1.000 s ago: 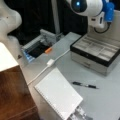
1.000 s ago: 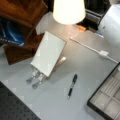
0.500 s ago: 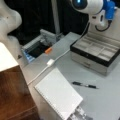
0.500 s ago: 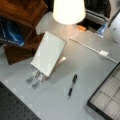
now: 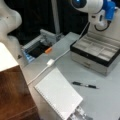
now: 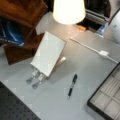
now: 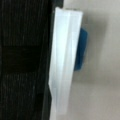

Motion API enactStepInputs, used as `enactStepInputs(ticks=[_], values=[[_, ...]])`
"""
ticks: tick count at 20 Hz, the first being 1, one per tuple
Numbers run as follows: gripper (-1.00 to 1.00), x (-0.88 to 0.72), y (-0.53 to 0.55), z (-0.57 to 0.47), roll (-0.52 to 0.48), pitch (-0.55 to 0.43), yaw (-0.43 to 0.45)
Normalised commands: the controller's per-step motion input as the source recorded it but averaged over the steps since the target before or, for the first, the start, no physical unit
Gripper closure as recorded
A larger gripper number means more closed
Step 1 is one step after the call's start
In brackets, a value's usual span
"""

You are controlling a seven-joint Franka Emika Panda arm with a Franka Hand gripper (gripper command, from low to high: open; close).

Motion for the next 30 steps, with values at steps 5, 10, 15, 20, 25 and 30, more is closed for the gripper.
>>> enactStepInputs(ticks=[5, 10, 15, 20, 25, 30], values=[[-1.00, -0.17, -0.30, 0.14, -0.363, 0.138, 0.008], [-1.00, -0.14, -0.44, 0.06, -0.294, 0.110, 0.144], [-1.00, -0.13, -0.44, -0.04, -0.248, 0.101, 0.129], [-1.00, -0.23, -0.28, -0.09, -0.302, 0.073, 0.079], [-1.00, -0.32, -0.23, 0.00, -0.311, 0.064, 0.081], [-1.00, -0.33, -0.43, -0.03, -0.373, 0.005, 0.059]])
